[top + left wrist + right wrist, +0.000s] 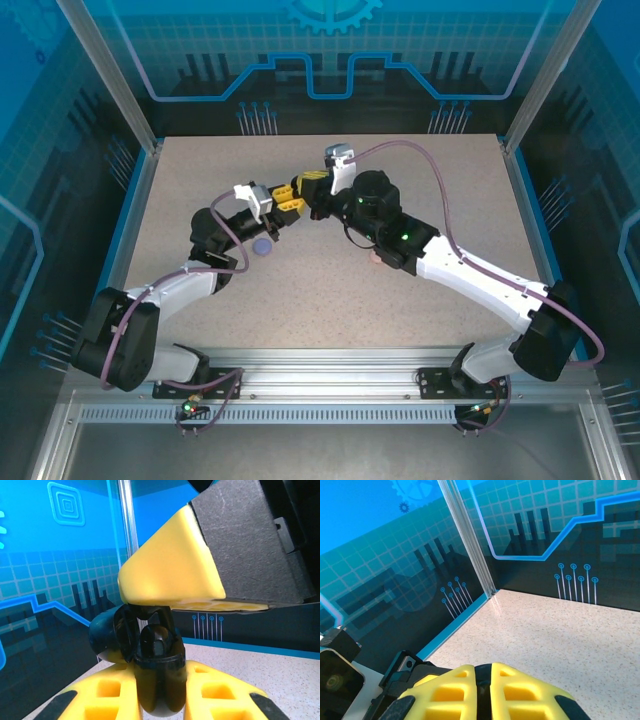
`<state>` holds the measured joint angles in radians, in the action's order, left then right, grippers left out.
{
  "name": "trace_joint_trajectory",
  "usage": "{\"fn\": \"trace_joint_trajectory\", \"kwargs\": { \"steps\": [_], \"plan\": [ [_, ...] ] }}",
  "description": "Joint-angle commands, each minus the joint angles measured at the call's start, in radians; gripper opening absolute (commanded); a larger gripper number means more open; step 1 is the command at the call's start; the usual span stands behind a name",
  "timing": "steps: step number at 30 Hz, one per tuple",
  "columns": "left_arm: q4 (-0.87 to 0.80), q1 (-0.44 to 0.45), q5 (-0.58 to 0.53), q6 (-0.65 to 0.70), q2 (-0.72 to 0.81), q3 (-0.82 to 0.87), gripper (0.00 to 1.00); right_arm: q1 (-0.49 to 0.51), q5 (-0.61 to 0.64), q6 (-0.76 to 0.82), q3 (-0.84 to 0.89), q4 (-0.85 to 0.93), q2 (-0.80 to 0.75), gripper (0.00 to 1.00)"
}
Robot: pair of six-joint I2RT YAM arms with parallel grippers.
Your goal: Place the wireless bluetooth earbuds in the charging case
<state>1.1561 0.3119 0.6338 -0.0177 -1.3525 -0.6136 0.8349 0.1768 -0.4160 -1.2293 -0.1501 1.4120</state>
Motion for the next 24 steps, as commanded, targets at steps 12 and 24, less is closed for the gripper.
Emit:
{"fn": "trace_joint_trajectory", "kwargs": {
  "steps": [12, 24],
  "plan": [
    [0.059, 0.008, 0.01, 0.006, 0.033, -0.032, 0.0, 0.017, 0.03, -0.007, -0.086, 0.114, 0.05, 0.33],
    [0.057, 0.009, 0.017, -0.002, 0.027, -0.03, 0.0, -0.022, 0.012, -0.065, -0.192, 0.133, 0.076, 0.6]
  ]
}}
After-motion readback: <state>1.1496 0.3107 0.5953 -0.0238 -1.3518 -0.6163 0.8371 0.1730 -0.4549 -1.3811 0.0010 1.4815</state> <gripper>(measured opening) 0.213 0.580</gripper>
